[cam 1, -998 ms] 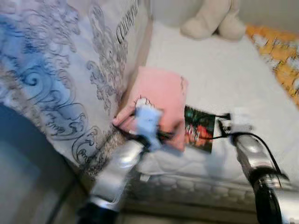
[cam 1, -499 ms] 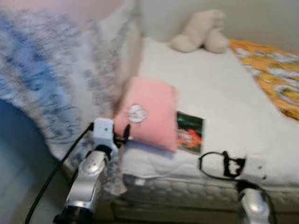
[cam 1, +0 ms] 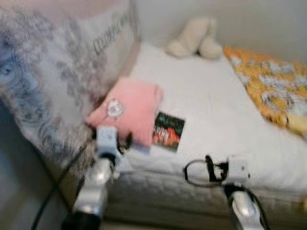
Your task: Clean up the room
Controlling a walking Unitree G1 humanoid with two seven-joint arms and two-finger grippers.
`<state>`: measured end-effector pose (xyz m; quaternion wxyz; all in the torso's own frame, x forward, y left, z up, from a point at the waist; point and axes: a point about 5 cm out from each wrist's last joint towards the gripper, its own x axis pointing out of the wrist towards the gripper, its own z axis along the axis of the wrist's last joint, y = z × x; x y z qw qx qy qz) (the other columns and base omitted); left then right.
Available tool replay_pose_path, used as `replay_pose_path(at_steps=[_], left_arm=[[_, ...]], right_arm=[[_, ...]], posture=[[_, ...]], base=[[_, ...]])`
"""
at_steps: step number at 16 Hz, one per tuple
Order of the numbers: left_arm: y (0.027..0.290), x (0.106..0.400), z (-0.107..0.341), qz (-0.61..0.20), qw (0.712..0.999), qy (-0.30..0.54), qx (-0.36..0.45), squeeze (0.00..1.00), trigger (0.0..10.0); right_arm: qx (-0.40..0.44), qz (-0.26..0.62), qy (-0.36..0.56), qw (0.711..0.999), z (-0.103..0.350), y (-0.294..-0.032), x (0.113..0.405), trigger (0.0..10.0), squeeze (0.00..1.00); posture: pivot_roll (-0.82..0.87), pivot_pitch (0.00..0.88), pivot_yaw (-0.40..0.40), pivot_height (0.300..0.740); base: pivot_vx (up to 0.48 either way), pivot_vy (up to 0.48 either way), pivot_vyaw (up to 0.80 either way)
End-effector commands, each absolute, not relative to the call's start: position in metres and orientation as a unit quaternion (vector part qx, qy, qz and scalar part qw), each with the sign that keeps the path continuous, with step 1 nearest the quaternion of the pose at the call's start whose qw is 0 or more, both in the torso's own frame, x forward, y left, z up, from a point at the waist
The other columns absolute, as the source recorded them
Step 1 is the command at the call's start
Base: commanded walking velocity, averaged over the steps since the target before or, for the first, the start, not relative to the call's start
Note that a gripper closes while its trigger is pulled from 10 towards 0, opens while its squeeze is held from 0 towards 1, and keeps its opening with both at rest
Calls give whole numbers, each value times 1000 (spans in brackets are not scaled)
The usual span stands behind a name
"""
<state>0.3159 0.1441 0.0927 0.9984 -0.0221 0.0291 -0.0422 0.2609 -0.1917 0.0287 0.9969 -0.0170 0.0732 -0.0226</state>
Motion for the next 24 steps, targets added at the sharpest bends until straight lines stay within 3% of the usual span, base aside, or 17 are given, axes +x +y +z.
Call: replay_pose_path(at_steps=[1, 5, 10, 14, 18, 24], left_arm=[[141, 317, 93, -41, 998, 27, -29, 0, 10000], [120, 321, 110, -116, 993, -20, 12, 0, 10000], [123, 329, 114, -121, 992, -21, -5, 0, 10000], [132, 324, 148, -115, 989, -89, -14, 0, 10000], [126, 327, 122, -147, 989, -23, 6, 0, 10000], [130, 328, 111, -145, 989, -3, 26, 0, 10000]], right_arm=[[-24, -20, 59, 998, 40, -195, 271, 10000, 0], [-31, -15, 53, 998, 47, -193, 280, 10000, 0], [-7, -33, 56, 998, 40, -181, 274, 10000, 0], [-9, -43, -73, 996, 87, -185, 272, 10000, 0], [11, -76, -33, 997, 70, -191, 269, 10000, 0], [12, -63, -7, 998, 62, -185, 266, 10000, 0]], posture=[[161, 0, -72, 740], [163, 0, -67, 740], [142, 0, -18, 740], [153, 0, -22, 740], [143, 0, -14, 740], [120, 0, -13, 740]], base=[[0, -461, 725], [0, -461, 383], [0, -455, 0], [0, -446, 0], [0, -426, 0], [0, -421, 0]])
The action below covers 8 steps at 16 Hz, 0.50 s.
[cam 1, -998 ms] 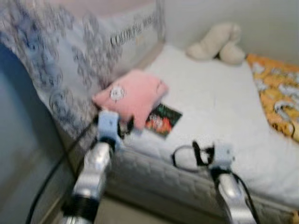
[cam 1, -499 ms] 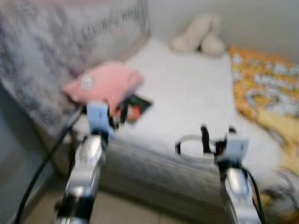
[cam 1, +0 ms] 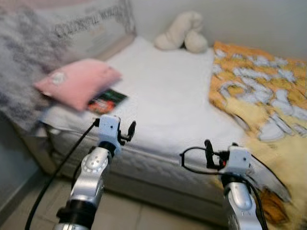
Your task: Clean up the room
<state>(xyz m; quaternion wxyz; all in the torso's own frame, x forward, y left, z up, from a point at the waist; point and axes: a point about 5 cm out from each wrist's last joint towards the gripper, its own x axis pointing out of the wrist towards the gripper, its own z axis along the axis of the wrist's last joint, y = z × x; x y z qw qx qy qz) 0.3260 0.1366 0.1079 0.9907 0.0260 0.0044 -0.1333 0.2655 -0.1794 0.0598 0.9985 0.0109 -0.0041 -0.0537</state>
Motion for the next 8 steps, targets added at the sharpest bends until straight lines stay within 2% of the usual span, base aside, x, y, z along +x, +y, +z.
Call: replay_pose_path(at_steps=[1, 6, 7, 8], left_arm=[[127, 328, 113, -149, 988, -10, 22, 0, 10000], [134, 330, 112, -126, 992, -9, 22, 0, 10000], [145, 326, 109, -112, 993, -5, 35, 1000, 10000], [147, 326, 108, -114, 993, -5, 32, 1000, 10000]], right_arm=[[9, -62, -6, 998, 62, -185, 268, 10000, 0], [10, -65, -6, 998, 62, -187, 271, 10000, 0], [22, -74, -11, 997, 63, -190, 268, 10000, 0], [13, -78, -10, 997, 62, -191, 268, 10000, 0]], posture=[[123, 0, -13, 740], [131, 0, -9, 740], [137, 0, -11, 740], [139, 0, -11, 740]], base=[[281, -386, 0], [259, -400, 0], [251, -405, 0], [251, -405, 0]])
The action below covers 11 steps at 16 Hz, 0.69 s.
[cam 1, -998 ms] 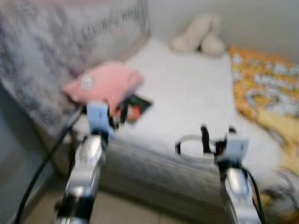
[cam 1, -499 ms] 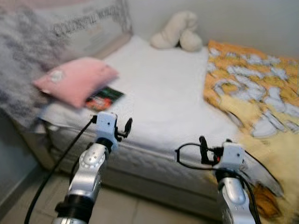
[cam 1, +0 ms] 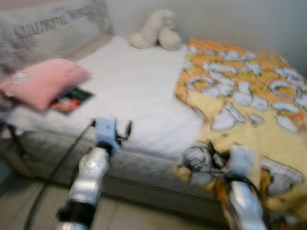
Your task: Clean up the room
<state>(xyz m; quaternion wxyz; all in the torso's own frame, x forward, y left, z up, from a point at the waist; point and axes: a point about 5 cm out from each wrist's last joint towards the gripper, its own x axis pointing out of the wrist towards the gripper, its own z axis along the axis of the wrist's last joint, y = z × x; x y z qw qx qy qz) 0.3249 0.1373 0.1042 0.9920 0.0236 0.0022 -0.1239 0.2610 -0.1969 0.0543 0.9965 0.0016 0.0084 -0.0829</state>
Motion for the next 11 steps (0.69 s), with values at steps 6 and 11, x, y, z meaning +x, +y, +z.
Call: replay_pose_path(at_steps=[6, 11], left_arm=[[144, 322, 106, -100, 995, -8, 12, 1000, 10000], [136, 321, 108, -125, 992, -13, 16, 1000, 10000]], right_arm=[[-31, -94, 23, 995, 55, -200, 269, 10000, 0], [-7, -88, 6, 996, 58, -196, 274, 10000, 1000]], posture=[[142, 0, -13, 740], [148, 0, -11, 740]], base=[[0, -427, 0], [0, -418, 0]])
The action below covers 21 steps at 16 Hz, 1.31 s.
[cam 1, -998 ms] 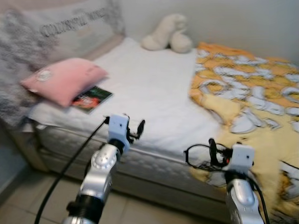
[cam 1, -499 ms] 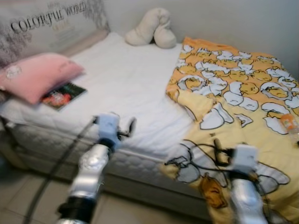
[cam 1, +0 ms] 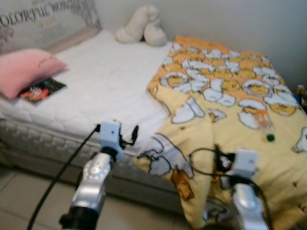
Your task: Clean up the room
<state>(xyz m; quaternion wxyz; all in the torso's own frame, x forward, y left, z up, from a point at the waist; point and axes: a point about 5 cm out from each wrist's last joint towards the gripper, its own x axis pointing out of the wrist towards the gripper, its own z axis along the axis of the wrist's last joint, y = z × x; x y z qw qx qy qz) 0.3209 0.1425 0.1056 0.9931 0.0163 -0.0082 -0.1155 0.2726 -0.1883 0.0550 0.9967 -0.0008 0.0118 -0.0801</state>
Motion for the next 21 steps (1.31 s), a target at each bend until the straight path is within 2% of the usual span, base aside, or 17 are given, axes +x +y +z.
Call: replay_pose_path(at_steps=[1, 7, 8, 10, 11, 13, 18, 21], left_arm=[[131, 323, 108, -139, 990, -13, 18, 1000, 10000], [127, 327, 106, -158, 987, -9, 28, 1000, 10000], [126, 327, 105, -156, 987, -7, 25, 1000, 10000], [120, 327, 104, -162, 986, -8, 32, 1000, 10000], [119, 328, 103, -153, 987, -6, 40, 0, 10000], [120, 330, 109, -147, 988, -25, 33, 0, 10000], [120, 332, 109, -137, 990, -25, 7, 0, 10000], [121, 333, 107, -127, 992, -21, 0, 0, 10000]], right_arm=[[-6, -91, 1, 996, 59, -198, 274, 10000, 1000], [-27, -93, 14, 995, 53, -196, 269, 10000, 1000], [-26, -91, 16, 995, 52, -197, 268, 10000, 0], [-47, -75, 19, 996, 52, -196, 270, 10000, 0], [-50, -70, 24, 996, 51, -196, 272, 10000, 0], [-45, -70, 15, 996, 54, -197, 274, 10000, 0], [-49, -54, 16, 997, 54, -188, 278, 10000, 0], [-46, -57, 27, 997, 51, -192, 277, 10000, 0]], posture=[[145, 0, -1, 740], [122, 0, -8, 740], [122, 0, -16, 740], [123, 0, -25, 740], [123, 0, -26, 740], [128, 0, -24, 740], [123, 0, -25, 740], [117, 0, -28, 740]], base=[[0, -416, 0], [241, -412, 0], [244, -412, 0], [270, -394, 0], [0, 0, -513], [0, 0, -500], [469, 0, 0], [480, 0, 0]])
